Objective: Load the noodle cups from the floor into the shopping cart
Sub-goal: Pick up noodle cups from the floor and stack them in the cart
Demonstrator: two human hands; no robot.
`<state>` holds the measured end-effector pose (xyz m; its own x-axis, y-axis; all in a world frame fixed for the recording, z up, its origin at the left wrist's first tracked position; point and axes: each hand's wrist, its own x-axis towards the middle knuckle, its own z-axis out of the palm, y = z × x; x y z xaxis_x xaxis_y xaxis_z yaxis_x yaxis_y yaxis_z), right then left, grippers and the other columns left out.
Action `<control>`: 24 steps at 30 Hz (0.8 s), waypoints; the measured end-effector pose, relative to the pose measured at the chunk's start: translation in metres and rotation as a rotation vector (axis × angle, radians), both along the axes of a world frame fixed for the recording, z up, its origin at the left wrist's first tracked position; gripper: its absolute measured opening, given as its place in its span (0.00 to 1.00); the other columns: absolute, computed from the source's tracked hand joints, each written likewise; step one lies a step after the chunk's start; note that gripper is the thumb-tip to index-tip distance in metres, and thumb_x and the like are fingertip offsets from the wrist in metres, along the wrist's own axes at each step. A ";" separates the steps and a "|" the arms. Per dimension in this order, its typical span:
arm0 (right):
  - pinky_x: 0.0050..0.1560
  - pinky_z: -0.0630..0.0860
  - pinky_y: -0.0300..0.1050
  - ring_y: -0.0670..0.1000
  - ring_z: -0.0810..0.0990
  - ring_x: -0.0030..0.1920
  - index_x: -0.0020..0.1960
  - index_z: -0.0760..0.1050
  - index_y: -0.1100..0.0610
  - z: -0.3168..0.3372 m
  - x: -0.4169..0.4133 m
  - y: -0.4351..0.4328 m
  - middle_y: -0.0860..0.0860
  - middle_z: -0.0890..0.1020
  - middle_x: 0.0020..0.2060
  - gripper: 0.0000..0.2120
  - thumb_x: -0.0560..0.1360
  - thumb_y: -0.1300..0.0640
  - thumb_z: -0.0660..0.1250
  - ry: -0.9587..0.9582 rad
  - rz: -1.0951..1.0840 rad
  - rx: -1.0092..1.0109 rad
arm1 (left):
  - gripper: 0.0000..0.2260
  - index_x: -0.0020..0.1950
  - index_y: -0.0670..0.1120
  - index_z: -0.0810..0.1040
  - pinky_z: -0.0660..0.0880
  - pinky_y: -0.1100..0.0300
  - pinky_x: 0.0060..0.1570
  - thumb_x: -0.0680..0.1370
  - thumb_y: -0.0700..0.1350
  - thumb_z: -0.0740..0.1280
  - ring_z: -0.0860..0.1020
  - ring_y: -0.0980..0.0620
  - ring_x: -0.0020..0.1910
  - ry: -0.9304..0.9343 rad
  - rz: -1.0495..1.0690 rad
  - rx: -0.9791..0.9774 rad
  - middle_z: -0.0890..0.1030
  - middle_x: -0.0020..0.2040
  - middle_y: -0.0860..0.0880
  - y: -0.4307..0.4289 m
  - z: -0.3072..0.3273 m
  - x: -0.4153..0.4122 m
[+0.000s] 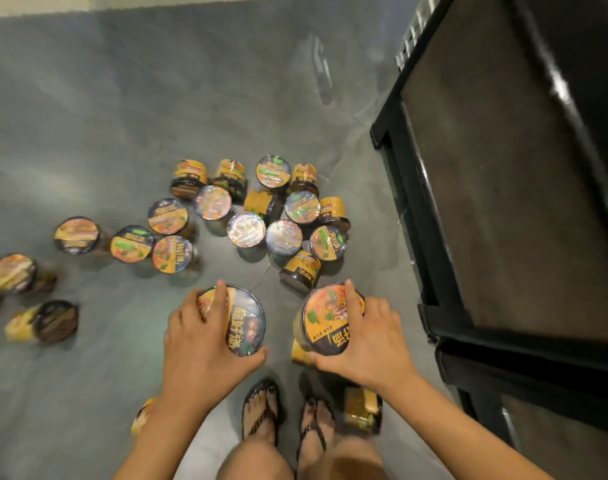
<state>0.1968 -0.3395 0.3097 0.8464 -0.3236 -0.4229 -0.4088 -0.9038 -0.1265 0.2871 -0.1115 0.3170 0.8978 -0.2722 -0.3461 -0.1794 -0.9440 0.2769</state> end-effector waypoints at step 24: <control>0.65 0.68 0.51 0.59 0.66 0.66 0.79 0.47 0.49 0.383 -0.069 0.209 0.56 0.68 0.63 0.60 0.57 0.20 0.65 -0.081 0.567 0.369 | 0.56 0.78 0.48 0.54 0.66 0.46 0.65 0.57 0.75 0.60 0.65 0.37 0.66 -0.105 0.995 0.086 0.63 0.71 0.39 0.190 0.383 -0.316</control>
<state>0.1281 -0.1303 0.6927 0.8763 0.3330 -0.3482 0.1397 -0.8672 -0.4779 -0.0292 0.0788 0.6998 0.7303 0.6412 -0.2357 0.6830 -0.6938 0.2285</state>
